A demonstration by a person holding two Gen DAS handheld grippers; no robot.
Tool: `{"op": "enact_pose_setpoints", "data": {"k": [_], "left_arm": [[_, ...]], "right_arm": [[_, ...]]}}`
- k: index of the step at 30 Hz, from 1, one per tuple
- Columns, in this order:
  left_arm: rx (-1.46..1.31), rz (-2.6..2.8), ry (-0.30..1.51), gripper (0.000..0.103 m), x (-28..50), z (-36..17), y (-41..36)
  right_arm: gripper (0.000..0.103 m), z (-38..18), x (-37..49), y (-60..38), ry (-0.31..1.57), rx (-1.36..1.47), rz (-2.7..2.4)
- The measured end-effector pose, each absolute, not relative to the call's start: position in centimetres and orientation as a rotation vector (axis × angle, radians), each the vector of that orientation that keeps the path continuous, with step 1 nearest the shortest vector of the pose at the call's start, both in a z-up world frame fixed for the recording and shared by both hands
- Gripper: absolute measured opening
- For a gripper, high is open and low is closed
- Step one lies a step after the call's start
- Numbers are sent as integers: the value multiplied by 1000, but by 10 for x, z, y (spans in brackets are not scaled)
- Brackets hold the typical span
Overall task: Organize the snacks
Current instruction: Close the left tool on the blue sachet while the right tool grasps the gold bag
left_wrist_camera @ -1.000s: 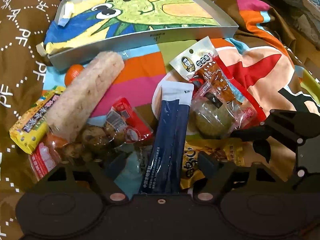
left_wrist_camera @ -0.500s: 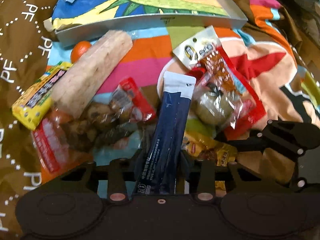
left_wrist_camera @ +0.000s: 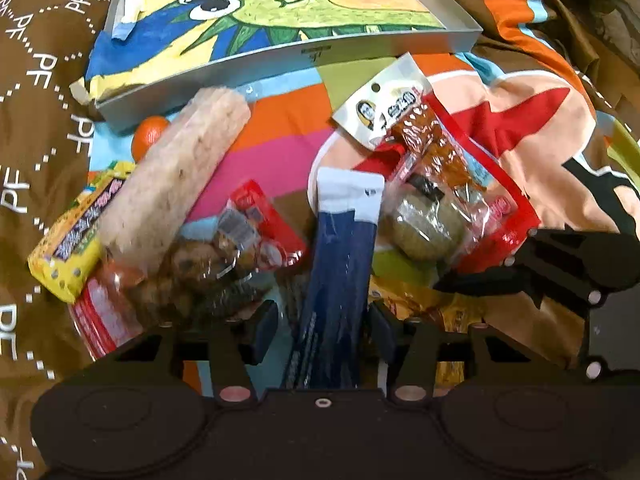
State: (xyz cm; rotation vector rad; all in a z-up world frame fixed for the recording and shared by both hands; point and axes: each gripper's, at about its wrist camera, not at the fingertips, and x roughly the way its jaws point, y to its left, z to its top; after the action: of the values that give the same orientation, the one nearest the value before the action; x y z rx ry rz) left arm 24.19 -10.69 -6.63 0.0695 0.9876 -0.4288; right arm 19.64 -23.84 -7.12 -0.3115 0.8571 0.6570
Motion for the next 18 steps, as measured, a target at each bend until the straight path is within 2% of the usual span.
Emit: {"op": "enact_pose_setpoints", "data": {"k": [2,5,7,9,12,18], "left_arm": [[42,-434,999,41,246,-67,-105],[25,-433,1005,38,244,-68,-104],[52,-439,1005,35,240,-68,-104],[74,-444,1014,35,235,-67,-102],[103,-450,1048,34,228,-67,-95],[100,-435,1059,35,222,-72,-86]], "right_arm": [[80,-72,199,-238,861,-299,657],[74,-72,200,-237,866,-299,654],[64,-71,199,-239,865,-304,655],[62,-70,198,-242,873,-301,664],[62,-70,193,-240,866,-328,677],[71,-74,201,-238,887,-285,678]]}}
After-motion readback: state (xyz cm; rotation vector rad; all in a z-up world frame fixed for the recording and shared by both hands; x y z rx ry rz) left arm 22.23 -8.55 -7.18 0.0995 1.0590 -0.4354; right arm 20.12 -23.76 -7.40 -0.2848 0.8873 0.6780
